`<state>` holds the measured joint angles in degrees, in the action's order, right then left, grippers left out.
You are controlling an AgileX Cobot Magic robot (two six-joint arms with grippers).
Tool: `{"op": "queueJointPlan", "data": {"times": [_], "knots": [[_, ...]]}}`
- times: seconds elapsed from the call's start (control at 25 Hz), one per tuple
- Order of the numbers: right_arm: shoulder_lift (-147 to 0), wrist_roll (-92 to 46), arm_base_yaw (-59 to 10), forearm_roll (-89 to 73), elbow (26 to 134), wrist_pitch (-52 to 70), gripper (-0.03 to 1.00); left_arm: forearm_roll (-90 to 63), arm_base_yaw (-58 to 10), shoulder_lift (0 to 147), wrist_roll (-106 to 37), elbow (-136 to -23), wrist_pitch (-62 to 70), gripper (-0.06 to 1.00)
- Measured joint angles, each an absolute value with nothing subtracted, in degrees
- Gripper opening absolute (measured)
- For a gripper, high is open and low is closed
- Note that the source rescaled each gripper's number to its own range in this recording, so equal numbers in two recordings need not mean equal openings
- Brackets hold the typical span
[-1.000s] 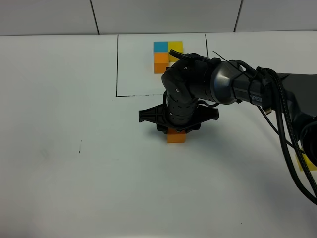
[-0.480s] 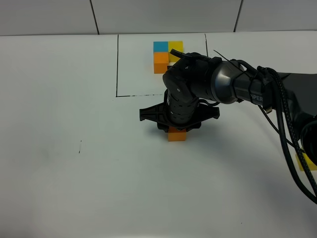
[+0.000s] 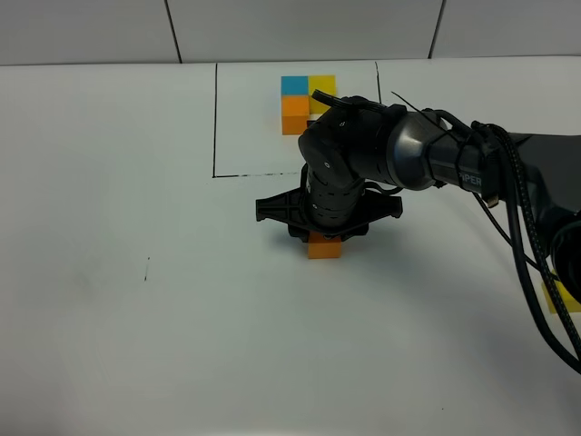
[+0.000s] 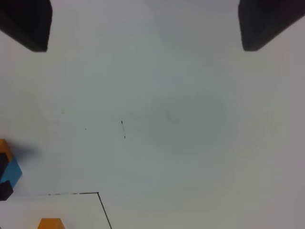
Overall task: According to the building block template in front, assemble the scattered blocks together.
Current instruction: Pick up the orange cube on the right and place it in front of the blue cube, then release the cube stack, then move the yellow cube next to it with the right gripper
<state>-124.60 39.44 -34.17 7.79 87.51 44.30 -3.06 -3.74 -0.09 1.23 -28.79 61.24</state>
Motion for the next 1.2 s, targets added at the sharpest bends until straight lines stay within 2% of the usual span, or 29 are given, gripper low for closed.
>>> {"op": "queueJointPlan", "data": {"times": [0.56, 0.64, 0.88, 0.96, 1.04, 1.2], "knots": [[-124.60, 39.44, -34.06, 7.20, 87.51, 44.19, 0.03, -3.06, -3.74, -0.09, 1.23, -28.79, 61.24, 0.69], [-124.86, 39.44, -34.04, 6.96, 87.51, 44.11, 0.13, -3.06, -3.74, -0.09, 1.23, -28.79, 61.24, 0.69], [-125.44, 38.45, -34.00, 6.79, 87.45, 44.11, 0.75, -3.06, -3.74, -0.09, 1.23, -28.79, 61.24, 0.69], [-125.44, 37.94, -34.00, 6.79, 87.45, 44.11, 0.90, -3.06, -3.74, -0.09, 1.23, -28.79, 61.24, 0.69], [-125.10, 37.67, -34.00, 6.79, 87.45, 44.11, 0.98, -3.06, -3.74, -0.09, 1.23, -28.79, 61.24, 0.69], [-123.30, 35.86, -34.00, 5.54, 87.45, 44.11, 1.00, -3.06, -3.74, -0.09, 1.23, -28.79, 61.24, 0.69]]}}
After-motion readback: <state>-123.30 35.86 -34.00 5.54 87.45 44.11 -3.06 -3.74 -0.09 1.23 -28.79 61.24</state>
